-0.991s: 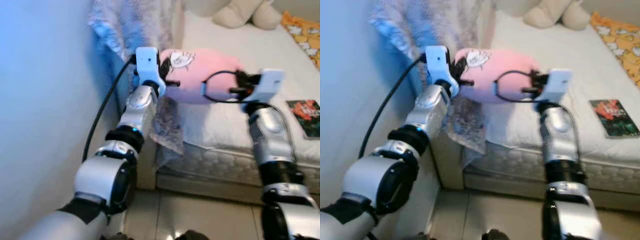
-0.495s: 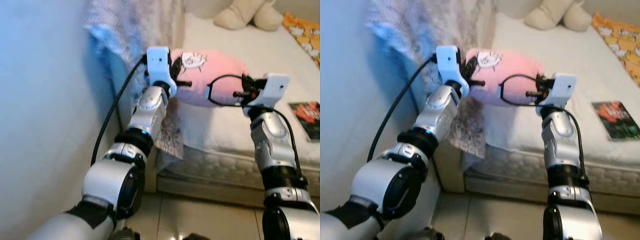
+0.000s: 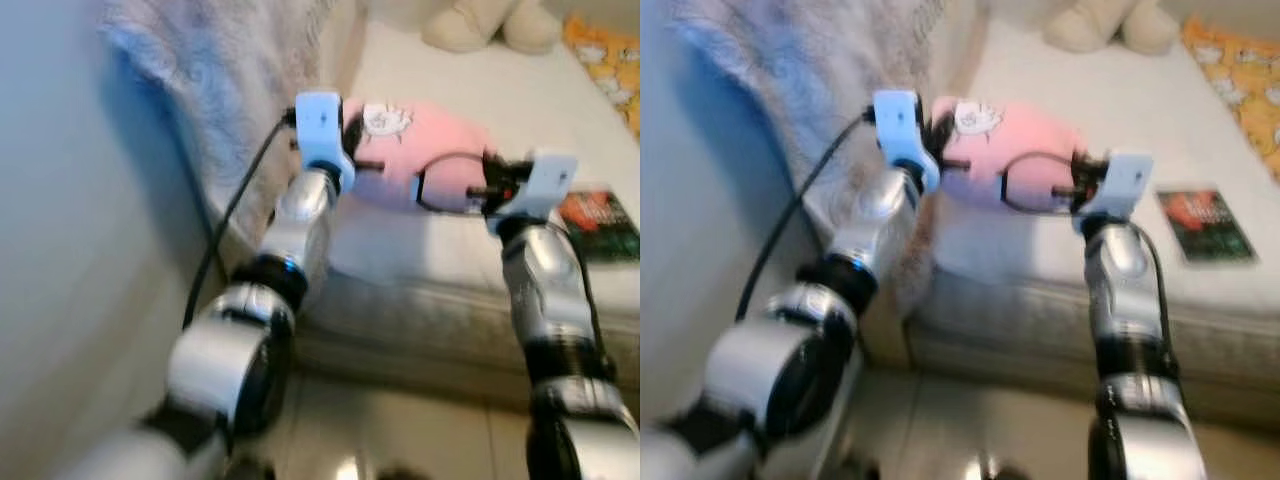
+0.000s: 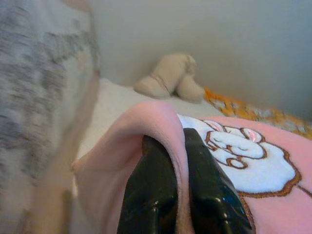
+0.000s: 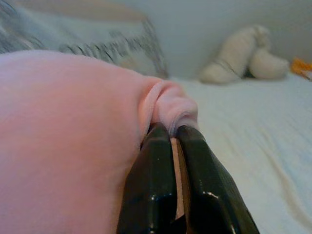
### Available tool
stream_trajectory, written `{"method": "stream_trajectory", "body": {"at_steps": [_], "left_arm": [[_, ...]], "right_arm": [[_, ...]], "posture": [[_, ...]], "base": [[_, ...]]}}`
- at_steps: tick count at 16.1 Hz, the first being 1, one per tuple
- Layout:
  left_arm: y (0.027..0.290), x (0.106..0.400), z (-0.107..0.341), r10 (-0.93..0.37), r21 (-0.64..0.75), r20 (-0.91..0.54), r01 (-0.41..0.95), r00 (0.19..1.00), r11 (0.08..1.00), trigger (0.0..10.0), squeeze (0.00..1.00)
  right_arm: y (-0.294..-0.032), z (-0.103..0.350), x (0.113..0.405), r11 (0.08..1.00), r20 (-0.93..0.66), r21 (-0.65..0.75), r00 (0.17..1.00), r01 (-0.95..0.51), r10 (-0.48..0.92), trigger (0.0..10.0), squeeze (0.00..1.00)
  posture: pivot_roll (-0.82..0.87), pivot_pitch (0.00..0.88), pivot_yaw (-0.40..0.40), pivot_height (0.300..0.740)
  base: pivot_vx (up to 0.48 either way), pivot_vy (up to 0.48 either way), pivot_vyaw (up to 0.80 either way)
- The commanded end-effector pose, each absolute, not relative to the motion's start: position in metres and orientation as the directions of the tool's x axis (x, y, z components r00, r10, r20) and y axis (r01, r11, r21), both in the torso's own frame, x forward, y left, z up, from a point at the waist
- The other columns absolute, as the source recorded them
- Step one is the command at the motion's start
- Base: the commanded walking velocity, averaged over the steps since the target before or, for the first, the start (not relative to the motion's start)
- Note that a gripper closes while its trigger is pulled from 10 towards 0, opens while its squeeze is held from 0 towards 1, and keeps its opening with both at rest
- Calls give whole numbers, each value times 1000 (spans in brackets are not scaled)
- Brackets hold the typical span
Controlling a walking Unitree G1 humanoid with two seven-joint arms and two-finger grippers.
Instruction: Clean up the room
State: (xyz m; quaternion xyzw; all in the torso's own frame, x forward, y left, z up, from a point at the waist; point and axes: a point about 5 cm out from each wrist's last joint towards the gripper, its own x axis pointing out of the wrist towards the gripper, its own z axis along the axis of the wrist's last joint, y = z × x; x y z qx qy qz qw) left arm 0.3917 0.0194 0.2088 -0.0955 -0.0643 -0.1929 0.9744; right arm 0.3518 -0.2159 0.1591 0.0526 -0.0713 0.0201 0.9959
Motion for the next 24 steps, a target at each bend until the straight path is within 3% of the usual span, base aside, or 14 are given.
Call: {"method": "stream_trajectory", "body": {"at_steps": [1,12,20,24], "left_arm": [[5,387,214,-381,-160,181,410,907,898,10000,0],[2,388,218,-395,-114,183,419,900,901,10000,0],[-10,385,223,-435,-106,189,459,880,882,10000,0],[1,396,234,-409,-84,168,426,897,901,10000,0]], "right_arm": [[-214,174,354,994,199,96,979,-61,41,10000,0],[-224,176,352,997,190,66,982,-32,19,10000,0],[-225,177,348,998,206,66,979,-14,0,10000,0],[-223,191,364,1000,204,-5,979,-25,26,10000,0]], "posture": [[-64,0,-2,740],[-68,0,5,740],[-78,0,12,740],[-96,39,21,740]], "base": [[0,0,0],[283,-270,566],[350,-325,0],[351,-324,0]]}}
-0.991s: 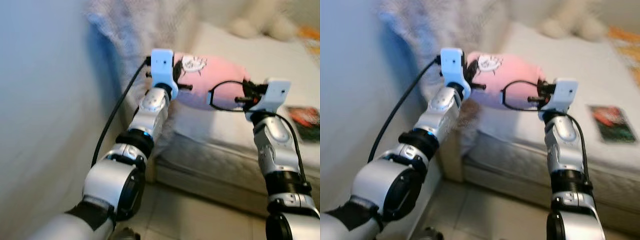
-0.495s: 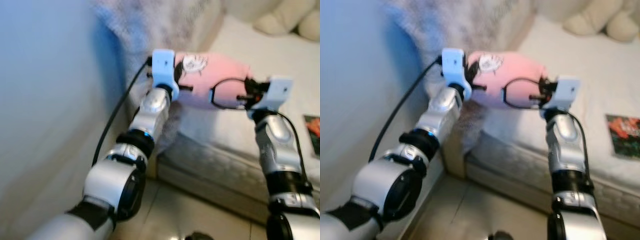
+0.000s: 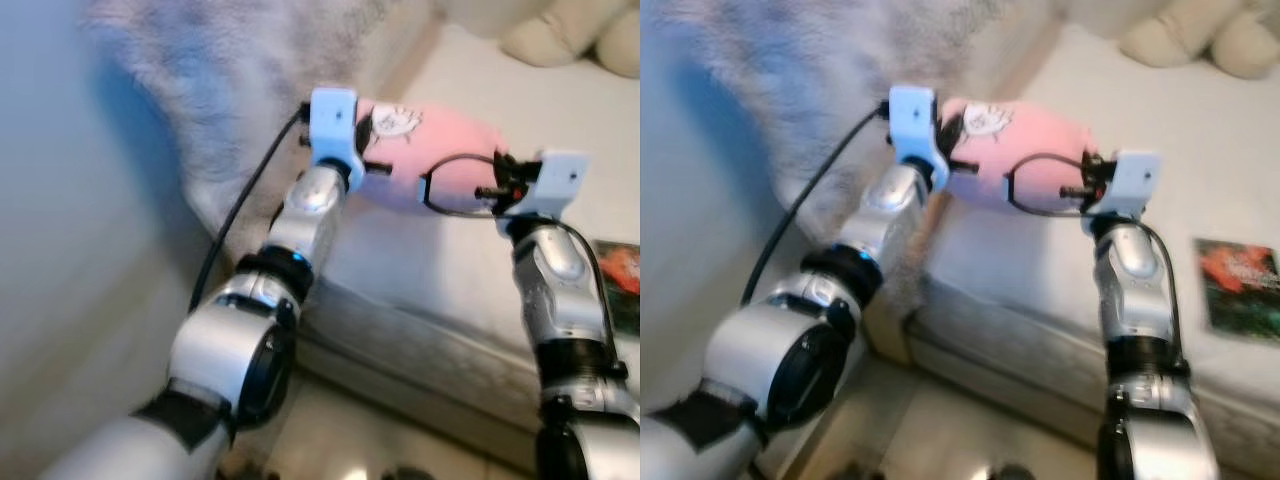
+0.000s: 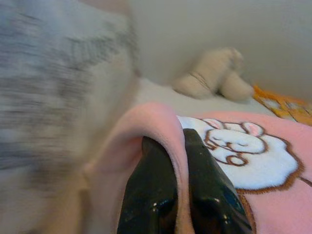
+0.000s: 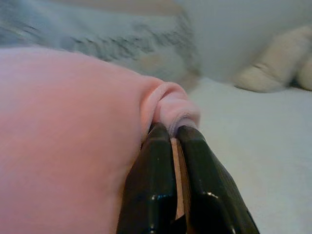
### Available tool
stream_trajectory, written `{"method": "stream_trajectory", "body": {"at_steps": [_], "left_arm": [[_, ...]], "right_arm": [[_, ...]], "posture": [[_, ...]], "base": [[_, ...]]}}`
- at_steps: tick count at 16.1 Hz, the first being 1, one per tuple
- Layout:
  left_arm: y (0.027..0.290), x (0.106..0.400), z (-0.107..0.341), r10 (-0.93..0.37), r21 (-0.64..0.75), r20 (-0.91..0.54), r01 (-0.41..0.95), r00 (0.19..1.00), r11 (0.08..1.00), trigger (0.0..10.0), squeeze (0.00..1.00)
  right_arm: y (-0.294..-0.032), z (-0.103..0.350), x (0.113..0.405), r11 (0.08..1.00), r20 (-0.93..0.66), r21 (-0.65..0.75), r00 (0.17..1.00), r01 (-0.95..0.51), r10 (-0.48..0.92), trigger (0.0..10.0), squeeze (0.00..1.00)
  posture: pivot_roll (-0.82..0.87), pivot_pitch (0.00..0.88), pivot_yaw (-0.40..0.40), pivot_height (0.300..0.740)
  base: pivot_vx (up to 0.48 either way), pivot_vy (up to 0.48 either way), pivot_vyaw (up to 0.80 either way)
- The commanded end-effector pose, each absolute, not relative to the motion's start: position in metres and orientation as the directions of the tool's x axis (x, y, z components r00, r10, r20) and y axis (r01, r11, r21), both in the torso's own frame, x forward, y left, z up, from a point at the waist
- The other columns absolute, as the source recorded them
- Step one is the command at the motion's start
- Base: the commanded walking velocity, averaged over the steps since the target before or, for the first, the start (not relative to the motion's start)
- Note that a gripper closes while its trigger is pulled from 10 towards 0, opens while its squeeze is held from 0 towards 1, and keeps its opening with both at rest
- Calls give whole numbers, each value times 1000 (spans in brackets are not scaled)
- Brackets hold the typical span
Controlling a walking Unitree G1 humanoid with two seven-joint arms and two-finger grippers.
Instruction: Clean up the room
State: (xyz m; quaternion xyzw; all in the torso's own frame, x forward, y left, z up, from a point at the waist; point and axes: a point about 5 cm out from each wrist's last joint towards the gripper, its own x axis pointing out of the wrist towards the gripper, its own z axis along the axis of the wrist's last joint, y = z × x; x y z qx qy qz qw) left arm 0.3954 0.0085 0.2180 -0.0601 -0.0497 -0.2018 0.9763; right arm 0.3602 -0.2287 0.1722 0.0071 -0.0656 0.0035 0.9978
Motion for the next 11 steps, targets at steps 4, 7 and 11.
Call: {"method": "stream_trajectory", "body": {"at_steps": [4,7,11], "left_arm": [[26,406,234,-358,11,128,360,925,933,10000,0],[50,410,221,-329,231,64,307,942,923,10000,0],[88,407,179,-259,413,-79,268,963,870,10000,0]], "right_arm": [[-202,198,392,997,155,-42,986,-61,66,10000,0],[-171,170,398,995,56,92,998,-48,43,10000,0],[-115,94,371,976,-201,201,972,-84,125,10000,0]], "posture": [[-125,137,37,740],[-109,202,37,740],[-84,290,20,740]], "base": [[264,-242,0],[0,0,0],[0,0,0]]}}
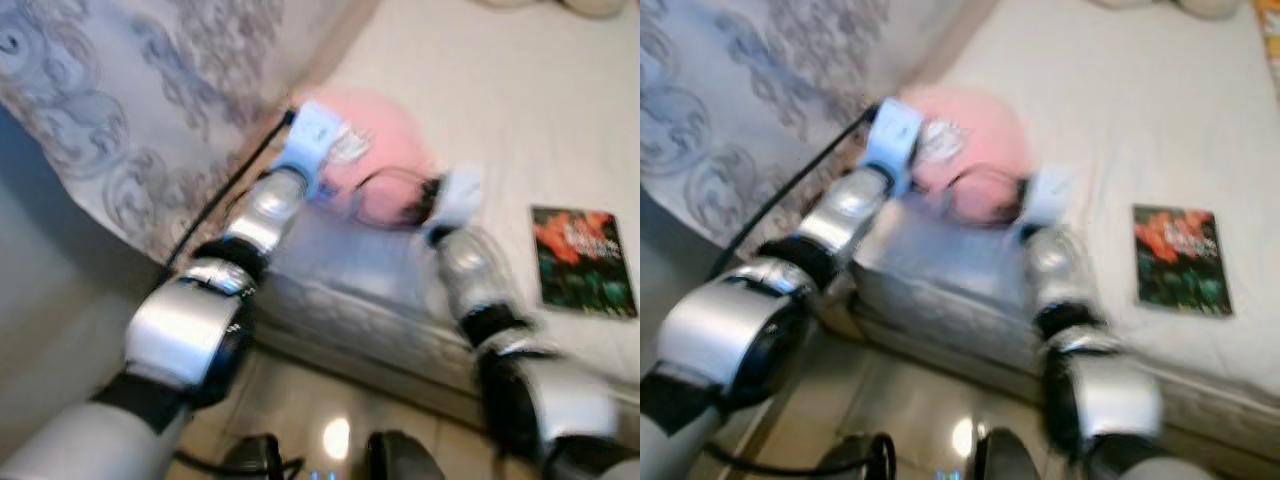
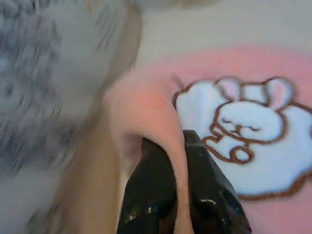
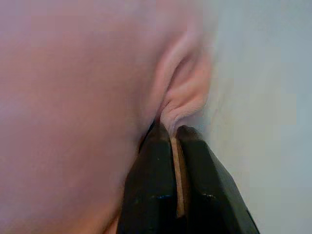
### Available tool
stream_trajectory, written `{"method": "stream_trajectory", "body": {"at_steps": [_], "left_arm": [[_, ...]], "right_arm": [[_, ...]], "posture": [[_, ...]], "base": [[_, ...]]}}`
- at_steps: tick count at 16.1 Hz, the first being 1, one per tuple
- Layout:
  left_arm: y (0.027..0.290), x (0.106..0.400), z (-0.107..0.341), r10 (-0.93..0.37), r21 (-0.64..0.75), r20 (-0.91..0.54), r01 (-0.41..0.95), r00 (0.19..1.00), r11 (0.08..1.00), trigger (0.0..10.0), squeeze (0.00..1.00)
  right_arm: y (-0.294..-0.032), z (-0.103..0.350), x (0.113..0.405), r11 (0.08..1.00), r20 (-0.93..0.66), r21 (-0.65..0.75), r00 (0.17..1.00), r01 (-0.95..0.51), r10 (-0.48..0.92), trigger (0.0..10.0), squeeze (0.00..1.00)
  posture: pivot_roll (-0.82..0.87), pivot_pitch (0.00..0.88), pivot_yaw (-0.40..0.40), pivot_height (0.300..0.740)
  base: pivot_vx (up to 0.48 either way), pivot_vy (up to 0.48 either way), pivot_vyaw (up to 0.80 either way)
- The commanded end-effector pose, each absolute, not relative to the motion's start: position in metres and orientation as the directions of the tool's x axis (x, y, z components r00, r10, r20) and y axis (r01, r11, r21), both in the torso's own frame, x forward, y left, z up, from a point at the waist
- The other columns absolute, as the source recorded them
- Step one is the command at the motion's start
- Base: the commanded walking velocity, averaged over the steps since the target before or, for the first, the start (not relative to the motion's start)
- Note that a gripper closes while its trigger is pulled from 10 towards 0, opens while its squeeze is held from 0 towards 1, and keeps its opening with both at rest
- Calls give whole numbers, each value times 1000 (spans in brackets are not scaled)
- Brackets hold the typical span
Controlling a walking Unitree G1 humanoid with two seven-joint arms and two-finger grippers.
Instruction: Clean up the room
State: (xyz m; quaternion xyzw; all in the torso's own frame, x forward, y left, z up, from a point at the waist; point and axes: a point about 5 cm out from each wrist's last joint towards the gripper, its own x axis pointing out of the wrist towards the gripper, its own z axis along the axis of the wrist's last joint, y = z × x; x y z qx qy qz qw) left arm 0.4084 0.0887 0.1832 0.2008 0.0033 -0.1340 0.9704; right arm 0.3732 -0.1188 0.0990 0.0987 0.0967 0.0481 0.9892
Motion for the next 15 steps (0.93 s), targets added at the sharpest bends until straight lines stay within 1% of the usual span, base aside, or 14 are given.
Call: {"method": "stream_trajectory", "body": {"at_steps": [1,2,5,8,10,11,12,15], "left_arm": [[98,406,172,-235,434,-105,257,966,863,10000,0],[103,407,171,-222,455,-110,247,969,855,10000,0],[107,411,186,-231,463,-76,240,970,853,10000,0],[112,414,194,-215,470,-59,217,975,856,10000,0],[116,418,208,-183,479,-19,170,983,861,10000,0],[115,418,211,-183,482,-13,167,983,860,10000,0],[112,420,217,-182,485,-2,160,983,859,10000,0],[106,419,215,-197,449,-17,183,980,875,10000,0]], "right_arm": [[-104,87,366,971,-218,217,965,-98,147,10000,0],[-97,84,363,966,-222,229,959,-123,175,10000,0],[-90,90,365,954,-183,262,963,-148,199,10000,0],[-89,93,366,959,-171,221,961,-177,217,10000,0],[-102,101,373,974,-158,170,972,-147,175,10000,0],[-104,104,375,977,-150,161,974,-143,167,10000,0],[-107,114,380,981,-116,139,981,-136,153,10000,0],[-111,123,384,983,-79,134,987,-127,139,10000,0]], "posture": [[-80,298,13,740],[-83,293,8,740],[-84,274,3,740],[-68,265,4,740],[-69,260,1,740],[-69,260,1,740],[-76,257,0,740],[-82,259,1,740]], "base": [[0,0,0],[0,0,0],[0,0,0],[0,0,0],[0,478,0],[0,476,0],[0,0,0],[0,0,0]]}}
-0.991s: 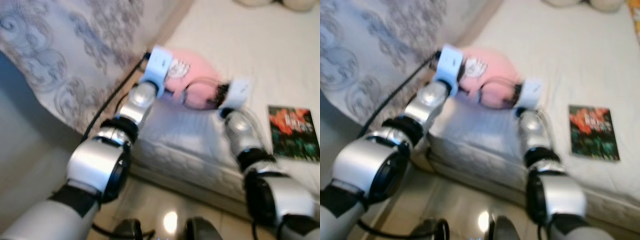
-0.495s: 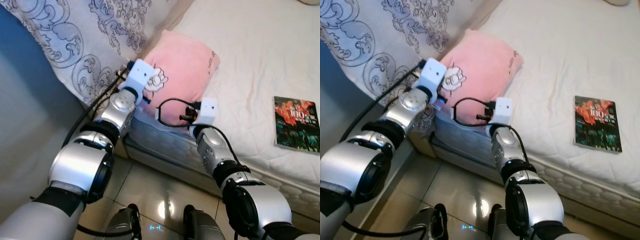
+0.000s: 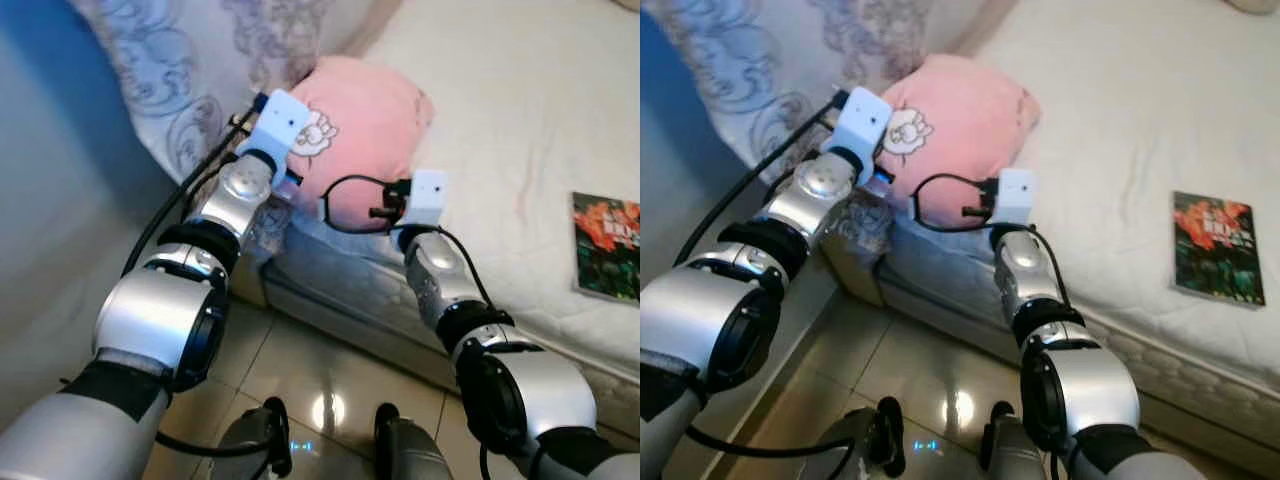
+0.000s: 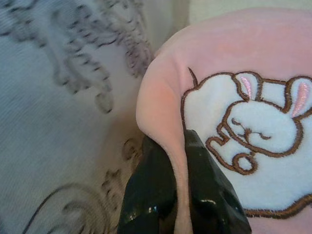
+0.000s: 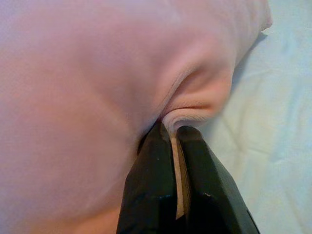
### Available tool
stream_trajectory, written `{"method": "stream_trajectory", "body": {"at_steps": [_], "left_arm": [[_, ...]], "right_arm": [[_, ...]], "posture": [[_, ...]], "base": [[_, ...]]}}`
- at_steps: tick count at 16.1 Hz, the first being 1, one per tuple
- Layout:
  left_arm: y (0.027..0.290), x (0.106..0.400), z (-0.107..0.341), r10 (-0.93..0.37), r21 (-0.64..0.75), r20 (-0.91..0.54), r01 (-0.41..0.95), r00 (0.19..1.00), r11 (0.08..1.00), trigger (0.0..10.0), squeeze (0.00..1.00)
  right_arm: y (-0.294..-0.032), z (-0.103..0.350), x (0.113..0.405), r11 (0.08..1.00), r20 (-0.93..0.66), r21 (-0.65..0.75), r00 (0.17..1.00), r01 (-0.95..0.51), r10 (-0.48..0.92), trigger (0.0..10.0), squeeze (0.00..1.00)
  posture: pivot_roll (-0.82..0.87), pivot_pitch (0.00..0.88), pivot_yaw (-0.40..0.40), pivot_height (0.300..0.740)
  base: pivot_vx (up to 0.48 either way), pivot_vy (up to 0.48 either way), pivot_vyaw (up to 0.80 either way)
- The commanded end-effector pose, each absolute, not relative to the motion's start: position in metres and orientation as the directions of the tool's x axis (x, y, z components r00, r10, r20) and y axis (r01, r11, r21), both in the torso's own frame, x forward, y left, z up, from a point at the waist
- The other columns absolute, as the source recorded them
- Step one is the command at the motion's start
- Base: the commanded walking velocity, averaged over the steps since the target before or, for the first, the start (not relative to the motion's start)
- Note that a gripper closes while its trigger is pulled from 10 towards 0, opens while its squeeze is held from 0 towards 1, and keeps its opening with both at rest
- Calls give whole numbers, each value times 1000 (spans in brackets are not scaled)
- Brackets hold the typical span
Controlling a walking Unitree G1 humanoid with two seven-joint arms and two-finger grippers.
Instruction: Clean up the room
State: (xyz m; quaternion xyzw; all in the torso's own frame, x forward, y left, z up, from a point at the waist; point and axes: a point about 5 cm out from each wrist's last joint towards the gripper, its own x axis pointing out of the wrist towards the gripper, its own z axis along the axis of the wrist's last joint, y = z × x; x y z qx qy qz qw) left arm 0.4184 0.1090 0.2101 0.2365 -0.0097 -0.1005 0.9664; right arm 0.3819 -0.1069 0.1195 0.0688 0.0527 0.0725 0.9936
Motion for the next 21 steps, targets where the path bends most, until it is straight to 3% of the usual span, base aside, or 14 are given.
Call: {"method": "stream_trajectory", "body": {"at_steps": [1,17,18,19,21], "left_arm": [[103,419,213,-207,442,-20,194,978,876,10000,0],[102,418,213,-209,439,-20,197,978,877,10000,0],[76,414,227,-333,278,89,298,939,913,10000,0],[52,406,245,-435,119,252,418,865,901,10000,0],[45,404,244,-458,101,260,447,850,889,10000,0]], "right_arm": [[-113,126,385,984,-66,127,989,-122,131,10000,0],[-114,128,386,986,-58,119,990,-120,128,10000,0],[-145,154,378,999,168,41,986,-17,9,10000,0],[-177,186,348,993,422,-22,902,117,-97,10000,0],[-183,184,342,992,427,-5,898,125,-111,10000,0]], "posture": [[-83,259,1,740],[-83,260,2,740],[-73,0,67,740],[-76,0,73,740],[-78,0,73,740]], "base": [[0,0,0],[0,0,0],[341,0,0],[480,0,0],[480,0,0]]}}
